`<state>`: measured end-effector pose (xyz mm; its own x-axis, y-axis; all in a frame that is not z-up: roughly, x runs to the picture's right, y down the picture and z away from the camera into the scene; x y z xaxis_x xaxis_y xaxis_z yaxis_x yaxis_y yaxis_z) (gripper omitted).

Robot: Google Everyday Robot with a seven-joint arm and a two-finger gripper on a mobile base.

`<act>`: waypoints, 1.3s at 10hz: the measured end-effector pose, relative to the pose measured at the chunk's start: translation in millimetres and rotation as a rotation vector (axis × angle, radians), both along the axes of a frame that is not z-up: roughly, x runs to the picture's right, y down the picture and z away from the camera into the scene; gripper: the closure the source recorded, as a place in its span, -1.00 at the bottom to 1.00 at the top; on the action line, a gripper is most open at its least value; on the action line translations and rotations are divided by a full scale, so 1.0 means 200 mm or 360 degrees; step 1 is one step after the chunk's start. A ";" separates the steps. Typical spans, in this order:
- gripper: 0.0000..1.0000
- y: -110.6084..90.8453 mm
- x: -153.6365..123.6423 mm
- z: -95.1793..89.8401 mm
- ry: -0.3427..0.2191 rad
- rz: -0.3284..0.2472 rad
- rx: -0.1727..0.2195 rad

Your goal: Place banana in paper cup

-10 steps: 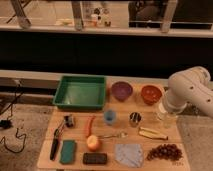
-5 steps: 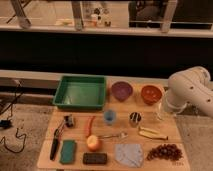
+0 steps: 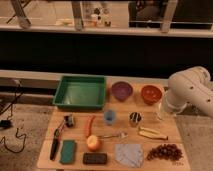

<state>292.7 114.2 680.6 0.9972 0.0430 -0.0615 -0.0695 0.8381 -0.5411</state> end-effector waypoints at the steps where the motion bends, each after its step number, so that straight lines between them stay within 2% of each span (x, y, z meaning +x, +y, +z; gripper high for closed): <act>1: -0.06 0.00 0.00 0.00 0.0000 0.0000 0.0000; 2: -0.26 0.00 0.00 0.00 0.0000 0.0000 0.0000; 3: -0.31 0.00 0.00 0.00 0.0000 0.0000 0.0000; 13: -0.31 0.00 0.00 0.00 0.0000 0.0000 0.0000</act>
